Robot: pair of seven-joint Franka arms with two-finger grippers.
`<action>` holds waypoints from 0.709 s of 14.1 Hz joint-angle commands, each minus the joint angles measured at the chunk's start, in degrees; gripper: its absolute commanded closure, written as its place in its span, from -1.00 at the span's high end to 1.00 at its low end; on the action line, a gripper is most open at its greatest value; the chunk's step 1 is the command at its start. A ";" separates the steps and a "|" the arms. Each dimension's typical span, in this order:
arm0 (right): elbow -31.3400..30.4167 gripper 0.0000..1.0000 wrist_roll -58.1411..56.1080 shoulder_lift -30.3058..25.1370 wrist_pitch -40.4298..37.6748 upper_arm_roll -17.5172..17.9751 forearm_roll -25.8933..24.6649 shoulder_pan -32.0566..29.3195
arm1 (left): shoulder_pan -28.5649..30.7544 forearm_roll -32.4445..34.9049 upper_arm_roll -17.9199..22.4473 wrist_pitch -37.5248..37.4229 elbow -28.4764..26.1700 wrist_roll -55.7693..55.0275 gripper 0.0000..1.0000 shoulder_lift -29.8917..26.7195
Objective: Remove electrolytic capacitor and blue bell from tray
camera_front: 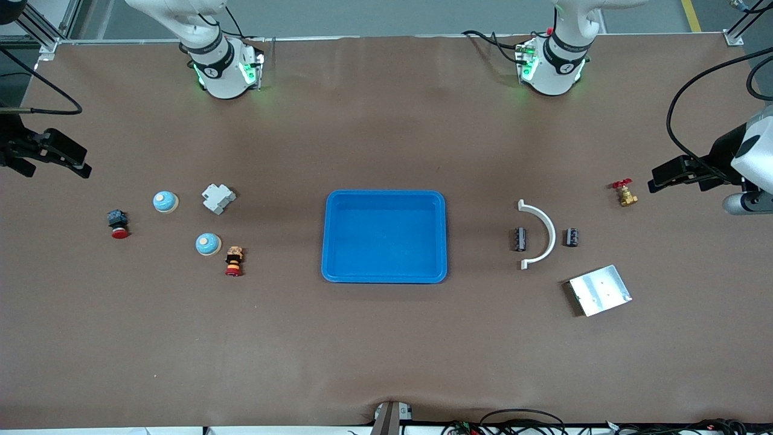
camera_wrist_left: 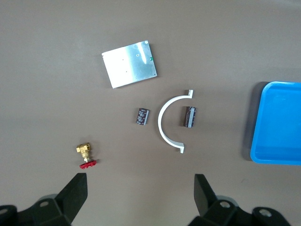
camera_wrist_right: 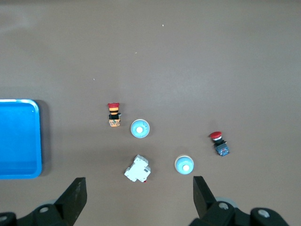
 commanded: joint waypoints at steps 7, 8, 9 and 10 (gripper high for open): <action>0.29 1.00 -3.33 -0.42 -0.84 -0.95 -1.09 -0.51 | -0.05 1.07 0.05 -1.21 1.29 -0.46 1.00 -0.34; 0.29 1.00 -3.33 -0.42 -0.85 -0.95 -1.09 -0.60 | -0.05 1.15 0.05 -1.21 1.29 -0.55 1.00 -0.25; 0.29 1.00 -3.33 -0.50 -0.85 -0.95 -1.09 -0.69 | -0.05 1.24 0.05 -1.21 1.20 -0.55 1.00 -0.34; 0.29 1.00 -3.24 -0.42 -0.76 -0.95 -1.09 -0.69 | -0.05 1.24 0.05 -1.21 1.20 -0.55 1.00 -0.34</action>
